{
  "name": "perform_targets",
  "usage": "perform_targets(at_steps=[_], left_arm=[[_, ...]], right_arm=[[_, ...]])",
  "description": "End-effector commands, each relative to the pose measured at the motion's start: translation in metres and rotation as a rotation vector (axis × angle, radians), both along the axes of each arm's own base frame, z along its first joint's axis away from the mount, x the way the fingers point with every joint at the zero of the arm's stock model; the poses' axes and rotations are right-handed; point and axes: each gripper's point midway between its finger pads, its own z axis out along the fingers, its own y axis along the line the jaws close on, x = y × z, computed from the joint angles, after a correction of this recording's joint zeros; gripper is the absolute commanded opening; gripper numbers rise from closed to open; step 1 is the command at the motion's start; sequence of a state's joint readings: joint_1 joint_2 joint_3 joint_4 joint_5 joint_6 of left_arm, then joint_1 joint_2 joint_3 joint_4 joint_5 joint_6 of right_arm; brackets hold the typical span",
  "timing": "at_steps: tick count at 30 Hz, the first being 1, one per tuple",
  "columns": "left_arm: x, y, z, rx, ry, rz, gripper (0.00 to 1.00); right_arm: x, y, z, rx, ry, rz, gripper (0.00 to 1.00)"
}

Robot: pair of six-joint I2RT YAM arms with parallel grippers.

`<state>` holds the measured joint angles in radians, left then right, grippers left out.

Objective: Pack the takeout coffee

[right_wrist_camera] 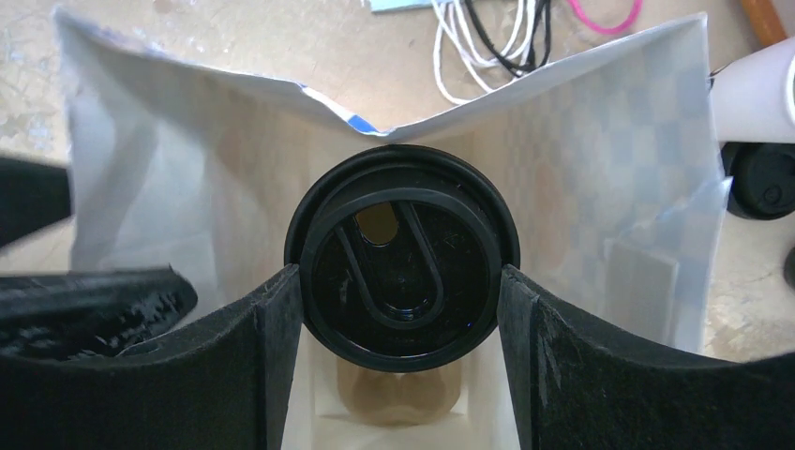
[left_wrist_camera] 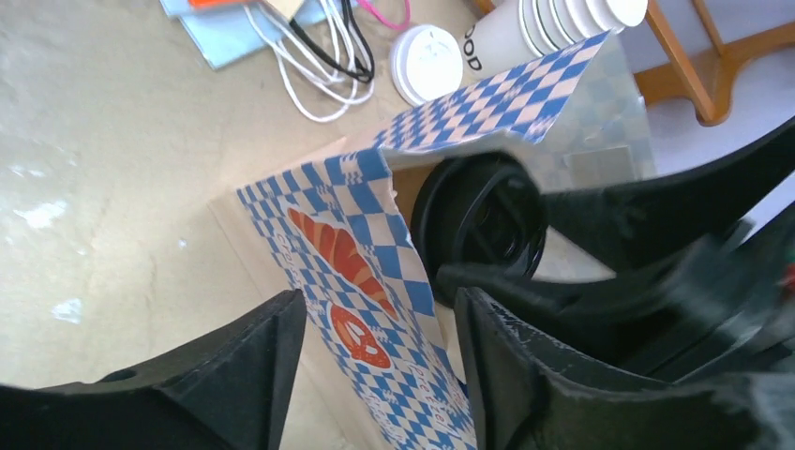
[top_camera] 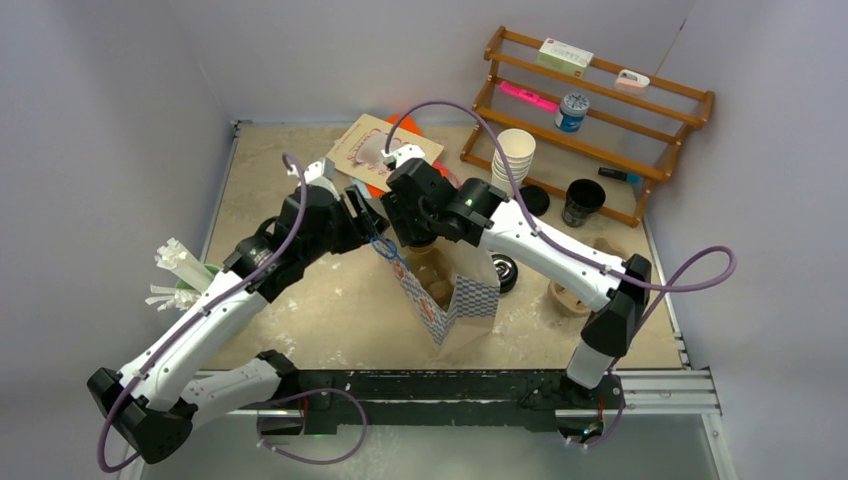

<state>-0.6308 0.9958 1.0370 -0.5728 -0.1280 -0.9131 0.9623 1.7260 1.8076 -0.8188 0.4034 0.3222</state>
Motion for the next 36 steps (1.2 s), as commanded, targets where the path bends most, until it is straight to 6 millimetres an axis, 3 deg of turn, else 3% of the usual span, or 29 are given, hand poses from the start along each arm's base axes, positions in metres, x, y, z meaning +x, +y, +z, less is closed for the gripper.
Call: perform_targets(at_steps=[1,9,13,18,25,32,36], left_arm=[[0.010,0.013,0.036,0.174,-0.122,-0.050,0.66],[0.035,0.000,0.063,0.382,-0.300,-0.252,0.73],[0.047,-0.013,0.060,0.437,-0.349,-0.356,0.73],[0.048,-0.031,0.060,0.498,-0.452,-0.537,0.83],[0.048,-0.032,0.081,0.613,-0.657,-0.646,0.86],[0.059,-0.046,0.051,0.629,-0.592,-0.748,0.84],[0.065,-0.046,0.054,0.596,-0.629,-0.772,0.84]], right_arm=[[-0.008,-0.013,0.029,0.087,-0.067,-0.042,0.45],[-0.023,-0.025,0.036,0.173,-0.087,-0.029,0.44],[-0.025,-0.027,0.040,0.192,-0.096,-0.024,0.44],[-0.025,-0.028,0.045,0.208,-0.103,-0.032,0.44],[-0.036,-0.026,0.025,0.195,-0.036,-0.013,0.43],[-0.015,-0.022,0.039,0.287,-0.136,-0.054,0.41],[-0.002,-0.016,0.050,0.331,-0.178,-0.072,0.41]])
